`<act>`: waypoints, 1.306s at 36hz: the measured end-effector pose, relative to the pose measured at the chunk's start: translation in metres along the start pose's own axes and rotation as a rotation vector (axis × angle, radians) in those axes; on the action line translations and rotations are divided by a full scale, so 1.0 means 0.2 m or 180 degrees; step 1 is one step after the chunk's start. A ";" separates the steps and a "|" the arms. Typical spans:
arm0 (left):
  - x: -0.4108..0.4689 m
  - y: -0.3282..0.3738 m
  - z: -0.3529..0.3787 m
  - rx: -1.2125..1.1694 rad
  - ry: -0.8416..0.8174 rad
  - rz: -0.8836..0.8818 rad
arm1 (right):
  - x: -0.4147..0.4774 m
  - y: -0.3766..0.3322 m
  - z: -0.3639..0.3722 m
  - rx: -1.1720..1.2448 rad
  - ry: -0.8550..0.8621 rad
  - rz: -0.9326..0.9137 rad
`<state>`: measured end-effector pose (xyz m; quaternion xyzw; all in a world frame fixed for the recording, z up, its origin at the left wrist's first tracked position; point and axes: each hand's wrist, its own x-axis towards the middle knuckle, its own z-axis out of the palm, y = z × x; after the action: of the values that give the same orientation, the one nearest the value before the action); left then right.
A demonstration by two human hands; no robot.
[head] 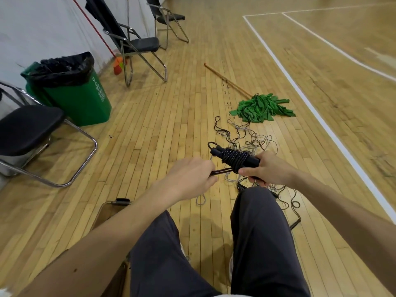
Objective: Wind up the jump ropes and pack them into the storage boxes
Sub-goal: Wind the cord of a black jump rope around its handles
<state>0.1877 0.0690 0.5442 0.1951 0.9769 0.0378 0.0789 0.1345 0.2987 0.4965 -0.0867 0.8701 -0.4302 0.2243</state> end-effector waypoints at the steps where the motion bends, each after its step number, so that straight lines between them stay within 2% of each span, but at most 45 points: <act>1: 0.00 0.00 -0.01 0.0162 0.0055 0.0014 | 0.00 0.00 0.00 -0.0048 0.0001 0.0018; 12: -0.01 0.04 -0.13 0.1093 0.0413 0.0367 | -0.01 -0.01 0.02 -0.0307 -0.0260 0.0101; 18: 0.00 0.02 -0.23 0.1085 0.0405 0.0646 | -0.06 -0.05 0.05 -0.0513 -0.0607 -0.0047; 23: 0.01 -0.02 -0.30 0.1174 0.0605 0.0848 | -0.13 -0.13 0.05 -0.0475 -0.1071 -0.0190; 28: 0.02 -0.04 -0.33 0.1116 0.0735 0.0855 | -0.18 -0.18 0.07 -0.0554 -0.1380 -0.0358; 31: 0.03 -0.04 -0.32 0.0901 0.0649 0.0768 | -0.20 -0.19 0.08 -0.0532 -0.1553 -0.0342; 37: 0.03 -0.05 -0.31 -0.0179 0.0340 0.0596 | -0.24 -0.23 0.07 -0.0457 -0.1948 -0.0314; 47: 0.01 -0.08 -0.26 -0.1524 -0.0405 0.0524 | -0.28 -0.27 0.08 -0.0543 -0.2214 -0.0392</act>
<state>0.1708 0.0528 0.5927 0.2517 0.9140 0.2619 0.1808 0.1890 0.2738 0.5493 -0.2985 0.7677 -0.3136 0.4726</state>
